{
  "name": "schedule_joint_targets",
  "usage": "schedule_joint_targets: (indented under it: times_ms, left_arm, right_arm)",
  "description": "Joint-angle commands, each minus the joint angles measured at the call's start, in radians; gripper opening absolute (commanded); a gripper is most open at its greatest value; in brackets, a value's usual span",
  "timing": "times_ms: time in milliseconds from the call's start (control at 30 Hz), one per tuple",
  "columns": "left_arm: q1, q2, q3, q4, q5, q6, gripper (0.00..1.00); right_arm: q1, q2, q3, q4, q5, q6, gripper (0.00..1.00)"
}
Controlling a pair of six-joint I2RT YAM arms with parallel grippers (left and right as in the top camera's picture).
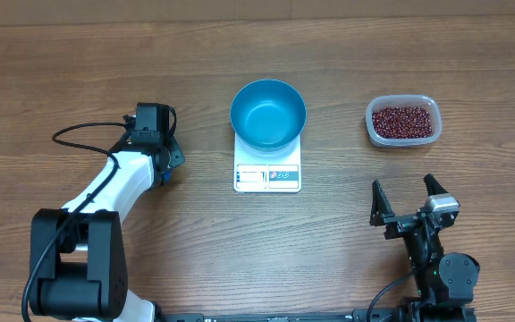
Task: Scoop item into bowl and weigh 150g on scale
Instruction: 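Close the left gripper on the blue scoop handle and lift it, then carry the scoop over the scale while the right gripper approaches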
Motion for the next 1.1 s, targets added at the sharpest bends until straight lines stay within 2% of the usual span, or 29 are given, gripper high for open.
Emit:
schedule_joint_targets:
  times_ms: [0,100,467,600,767,1067]
  left_arm:
    - [0.006,0.008,0.043,-0.016,-0.01,-0.016,0.28]
    - [0.006,0.008,0.072,-0.045,-0.01,-0.016,0.22]
    - [0.005,0.008,0.164,-0.129,-0.008,-0.016,0.12]
    - [0.004,0.008,0.209,-0.186,0.048,-0.016,0.04]
    - [-0.015,0.005,0.303,-0.288,0.116,-0.017,0.04]
    - [-0.248,0.001,0.562,-0.442,0.148,-0.122,0.04]
  right_arm:
    - [-0.002,-0.01,-0.01,0.003,0.013,0.003,1.0]
    - [-0.002,-0.01,-0.01,0.003,0.013,0.003,1.0]
    - [-0.002,-0.01,-0.01,0.003,0.013,0.003,1.0]
    - [-0.002,-0.01,-0.01,0.003,0.013,0.003,1.0]
    - [-0.002,-0.01,-0.01,0.003,0.013,0.003,1.0]
    - [-0.002,-0.01,-0.01,0.003,0.013,0.003,1.0]
